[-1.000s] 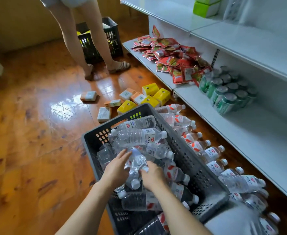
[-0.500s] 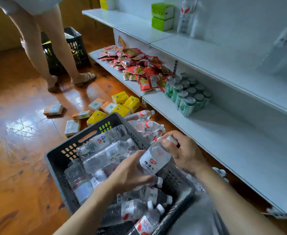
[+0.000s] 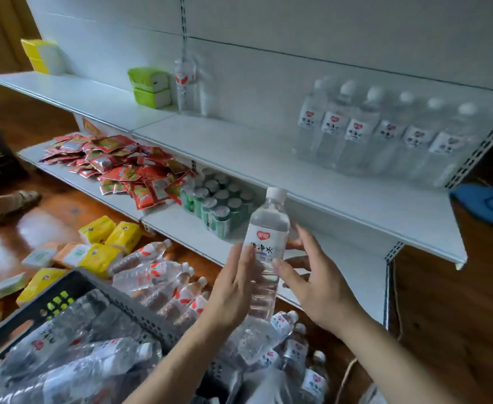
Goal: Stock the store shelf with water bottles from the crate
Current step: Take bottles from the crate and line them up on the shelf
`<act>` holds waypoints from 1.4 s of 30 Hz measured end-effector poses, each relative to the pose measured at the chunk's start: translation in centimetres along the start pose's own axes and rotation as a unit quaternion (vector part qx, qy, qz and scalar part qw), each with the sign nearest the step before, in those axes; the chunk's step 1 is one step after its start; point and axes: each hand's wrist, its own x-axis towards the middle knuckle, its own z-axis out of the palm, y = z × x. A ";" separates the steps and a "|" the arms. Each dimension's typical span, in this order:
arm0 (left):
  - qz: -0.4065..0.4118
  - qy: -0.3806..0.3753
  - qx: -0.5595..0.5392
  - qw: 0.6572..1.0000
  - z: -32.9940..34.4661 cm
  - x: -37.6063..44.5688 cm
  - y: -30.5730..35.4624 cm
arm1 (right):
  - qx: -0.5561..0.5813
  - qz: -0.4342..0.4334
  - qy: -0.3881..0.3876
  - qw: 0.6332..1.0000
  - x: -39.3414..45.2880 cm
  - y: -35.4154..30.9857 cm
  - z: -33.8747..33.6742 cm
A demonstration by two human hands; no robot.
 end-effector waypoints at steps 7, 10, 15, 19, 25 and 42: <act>0.052 -0.034 -0.009 0.998 7.5 5.9 4.2 | -0.035 0.042 0.045 0.997 1.1 1.8 -5.4; 0.075 -0.052 -0.014 0.996 10.3 8.9 6.4 | -0.037 0.039 0.083 0.995 2.9 2.4 -8.3; 0.133 -0.079 -0.005 0.988 14.3 14.8 8.1 | -0.071 0.017 0.166 0.983 7.5 4.8 -12.7; 0.166 -0.098 0.063 0.979 17.0 19.3 7.5 | -0.089 0.023 0.205 0.974 10.4 7.4 -15.0; 0.202 -0.100 0.156 0.962 20.0 23.9 4.5 | -0.106 0.038 0.245 0.963 13.7 12.7 -16.3; 0.197 -0.037 0.285 0.937 21.7 29.2 0.9 | -0.200 0.074 0.291 0.933 22.1 17.9 -17.9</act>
